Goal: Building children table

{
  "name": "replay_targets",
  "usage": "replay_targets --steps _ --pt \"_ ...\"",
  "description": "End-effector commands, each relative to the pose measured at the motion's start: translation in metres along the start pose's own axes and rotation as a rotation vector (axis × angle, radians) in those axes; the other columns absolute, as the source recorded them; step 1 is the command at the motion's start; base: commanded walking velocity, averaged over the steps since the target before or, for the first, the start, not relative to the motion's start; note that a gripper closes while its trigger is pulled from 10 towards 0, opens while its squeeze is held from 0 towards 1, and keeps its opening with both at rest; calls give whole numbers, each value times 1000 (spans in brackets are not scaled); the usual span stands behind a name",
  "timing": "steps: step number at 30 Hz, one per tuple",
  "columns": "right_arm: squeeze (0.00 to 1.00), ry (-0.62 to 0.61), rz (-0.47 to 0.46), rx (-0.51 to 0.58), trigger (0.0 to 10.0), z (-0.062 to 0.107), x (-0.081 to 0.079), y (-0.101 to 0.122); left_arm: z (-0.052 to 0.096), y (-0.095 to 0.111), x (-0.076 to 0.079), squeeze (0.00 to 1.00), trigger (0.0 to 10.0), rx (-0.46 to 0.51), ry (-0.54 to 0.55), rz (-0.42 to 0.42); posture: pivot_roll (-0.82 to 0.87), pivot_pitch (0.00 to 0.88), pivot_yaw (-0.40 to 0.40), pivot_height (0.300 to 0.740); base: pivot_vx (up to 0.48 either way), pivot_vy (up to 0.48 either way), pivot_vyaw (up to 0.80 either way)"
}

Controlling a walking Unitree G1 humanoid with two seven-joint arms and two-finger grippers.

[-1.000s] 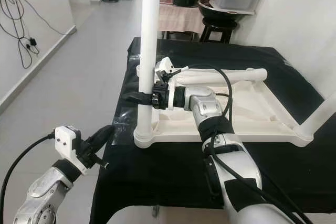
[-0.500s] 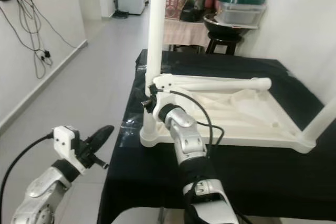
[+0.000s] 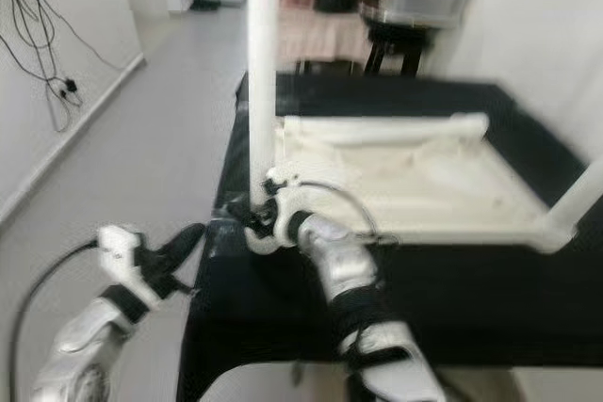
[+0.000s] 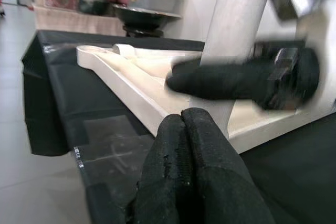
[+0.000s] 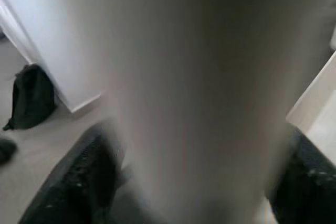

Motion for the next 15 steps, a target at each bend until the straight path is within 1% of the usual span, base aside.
replay_targets --steps 1,2,3,4,6,10,11,13,14,15 --pt "0 208 46 86 10000 1 3 20 -1 -3 0 0 10000 -9 4 -2 32 0 -68 740 0 0 0" --pt "0 208 46 86 10000 1 3 20 -1 -3 0 0 10000 -9 4 -2 32 0 -68 740 0 0 0" --pt "0 279 55 102 10000 3 11 28 -1 -4 0 0 10000 -7 7 -2 40 0 -72 740 0 0 0" --pt "0 279 55 102 10000 3 11 28 -1 -4 0 0 10000 -7 7 -2 40 0 -72 740 0 0 0" --pt "0 297 56 100 10000 3 20 35 0 -4 1 0 10000 -6 9 -3 48 0 -77 740 0 0 0" --pt "0 310 57 90 10000 2 25 40 0 -4 1 0 10000 -7 10 -3 54 0 -81 740 0 0 0" --pt "0 341 62 81 4314 3 25 41 0 -4 1 0 10000 -7 11 -3 55 0 -81 740 0 0 0" --pt "0 388 65 74 4314 5 25 41 0 -4 1 0 10000 -7 11 -2 56 0 -82 740 0 0 0" --pt "0 410 58 70 0 7 25 41 0 -4 1 0 10000 -6 11 -2 56 0 -82 740 0 0 0" --pt "0 410 58 70 0 7 25 41 0 -4 1 0 10000 -6 11 -2 56 0 -82 740 0 0 0"
Point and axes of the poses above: a point about 5 cm out from each wrist's last joint towards the gripper, its own z axis pointing back from the gripper into the wrist, its own y axis along the axis of the wrist's last joint, x = y × z, the point moved 1 cm from there along -z, pointing out of the wrist towards the gripper, and after that the axes turned 14 degrees about z, right-handed, at the moved point
